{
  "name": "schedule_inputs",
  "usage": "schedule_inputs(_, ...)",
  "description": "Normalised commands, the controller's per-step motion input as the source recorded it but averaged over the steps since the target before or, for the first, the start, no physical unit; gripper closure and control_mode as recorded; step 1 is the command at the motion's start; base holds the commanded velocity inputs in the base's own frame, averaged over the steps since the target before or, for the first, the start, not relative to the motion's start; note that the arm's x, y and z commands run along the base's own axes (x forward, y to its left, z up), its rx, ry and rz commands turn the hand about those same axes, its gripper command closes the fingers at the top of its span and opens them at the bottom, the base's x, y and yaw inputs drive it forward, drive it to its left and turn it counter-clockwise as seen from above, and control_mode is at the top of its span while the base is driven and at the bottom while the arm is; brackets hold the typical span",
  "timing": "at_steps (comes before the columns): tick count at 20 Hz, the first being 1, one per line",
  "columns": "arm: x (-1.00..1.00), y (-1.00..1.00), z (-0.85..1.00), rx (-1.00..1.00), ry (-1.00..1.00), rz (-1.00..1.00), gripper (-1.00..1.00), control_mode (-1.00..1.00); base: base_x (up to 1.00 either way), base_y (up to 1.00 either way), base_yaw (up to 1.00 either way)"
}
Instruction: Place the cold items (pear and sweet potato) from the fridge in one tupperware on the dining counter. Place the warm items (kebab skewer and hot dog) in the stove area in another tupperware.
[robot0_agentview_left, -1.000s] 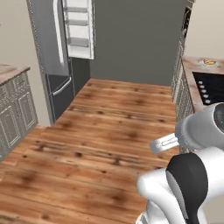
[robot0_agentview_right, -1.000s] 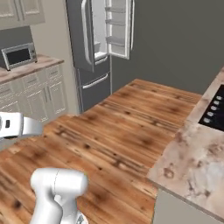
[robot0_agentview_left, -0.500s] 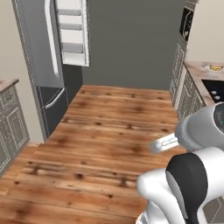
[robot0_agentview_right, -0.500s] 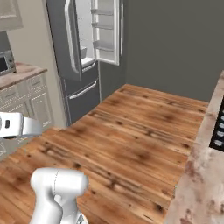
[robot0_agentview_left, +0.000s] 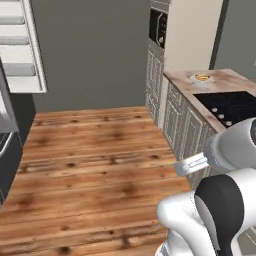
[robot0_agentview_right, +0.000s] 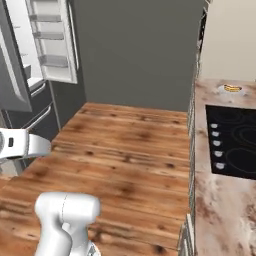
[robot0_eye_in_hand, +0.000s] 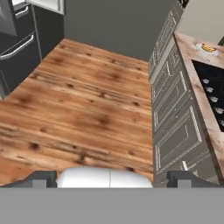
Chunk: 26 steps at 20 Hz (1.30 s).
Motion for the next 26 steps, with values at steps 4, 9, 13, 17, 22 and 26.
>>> schedule_inputs(4, 0.0, 0.0, 0.0, 0.0, 0.0, 0.0, -1.0, 1.0, 0.88, 0.37, -0.53)
schedule_inputs(9, 0.0, 0.0, 0.0, 0.0, 0.0, 0.0, -1.0, 1.0, 0.92, 0.44, -0.49)
schedule_inputs(13, 0.0, 0.0, 0.0, 0.0, 0.0, 0.0, -1.0, 1.0, 0.92, 0.37, -0.43)
schedule_inputs(17, 0.0, 0.0, 0.0, 0.0, 0.0, 0.0, -1.0, 1.0, 0.82, 0.33, -0.35)
schedule_inputs(22, 0.0, 0.0, 0.0, 0.0, 0.0, 0.0, -1.0, 1.0, 0.67, 0.57, -0.45)
schedule_inputs(26, 0.0, 0.0, 0.0, 0.0, 0.0, 0.0, -1.0, 1.0, 0.7, 0.58, -0.47)
